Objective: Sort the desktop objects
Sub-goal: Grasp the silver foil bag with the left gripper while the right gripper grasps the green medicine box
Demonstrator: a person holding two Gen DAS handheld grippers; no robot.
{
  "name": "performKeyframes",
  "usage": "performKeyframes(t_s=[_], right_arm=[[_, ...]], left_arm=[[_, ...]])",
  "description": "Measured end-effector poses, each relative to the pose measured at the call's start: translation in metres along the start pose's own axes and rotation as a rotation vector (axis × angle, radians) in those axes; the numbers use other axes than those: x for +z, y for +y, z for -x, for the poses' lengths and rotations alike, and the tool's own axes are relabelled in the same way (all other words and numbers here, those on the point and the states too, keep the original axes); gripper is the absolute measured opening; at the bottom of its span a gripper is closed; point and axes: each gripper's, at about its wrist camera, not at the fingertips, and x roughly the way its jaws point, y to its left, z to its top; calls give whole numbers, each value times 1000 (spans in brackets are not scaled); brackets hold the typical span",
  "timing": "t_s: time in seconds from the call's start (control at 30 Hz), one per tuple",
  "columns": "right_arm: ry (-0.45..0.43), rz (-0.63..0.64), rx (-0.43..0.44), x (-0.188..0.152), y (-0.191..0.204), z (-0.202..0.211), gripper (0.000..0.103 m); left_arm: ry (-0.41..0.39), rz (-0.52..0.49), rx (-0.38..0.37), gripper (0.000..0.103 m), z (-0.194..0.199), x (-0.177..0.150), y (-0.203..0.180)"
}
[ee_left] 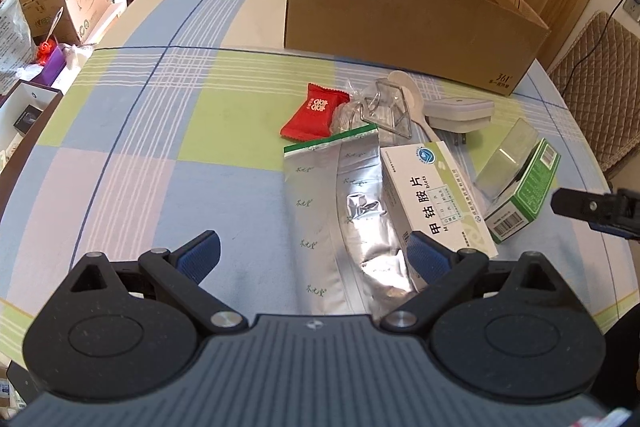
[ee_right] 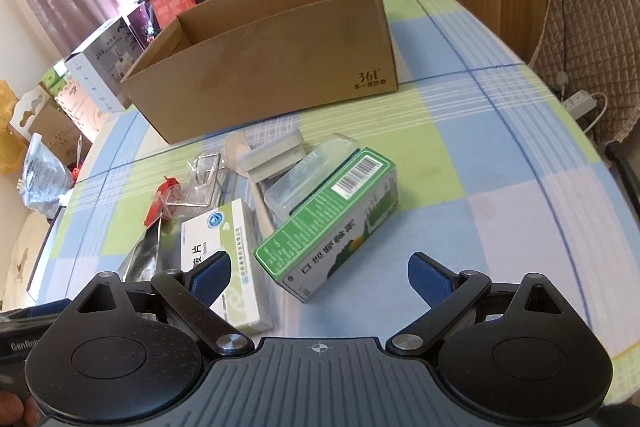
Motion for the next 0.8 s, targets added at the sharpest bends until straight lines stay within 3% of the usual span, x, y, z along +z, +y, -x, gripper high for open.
performKeyframes(t_s=[0.23, 0.5, 0.8], right_arm=[[47, -17, -20, 10, 3, -33, 91], [111, 3, -44, 11, 8, -60, 72], [117, 92, -57, 6, 12, -47, 46]], left_arm=[[19, -1, -2, 98, -12, 4, 0], [29, -9, -11, 98, -18, 8, -2], [41, -22, -11, 98, -20, 6, -4]])
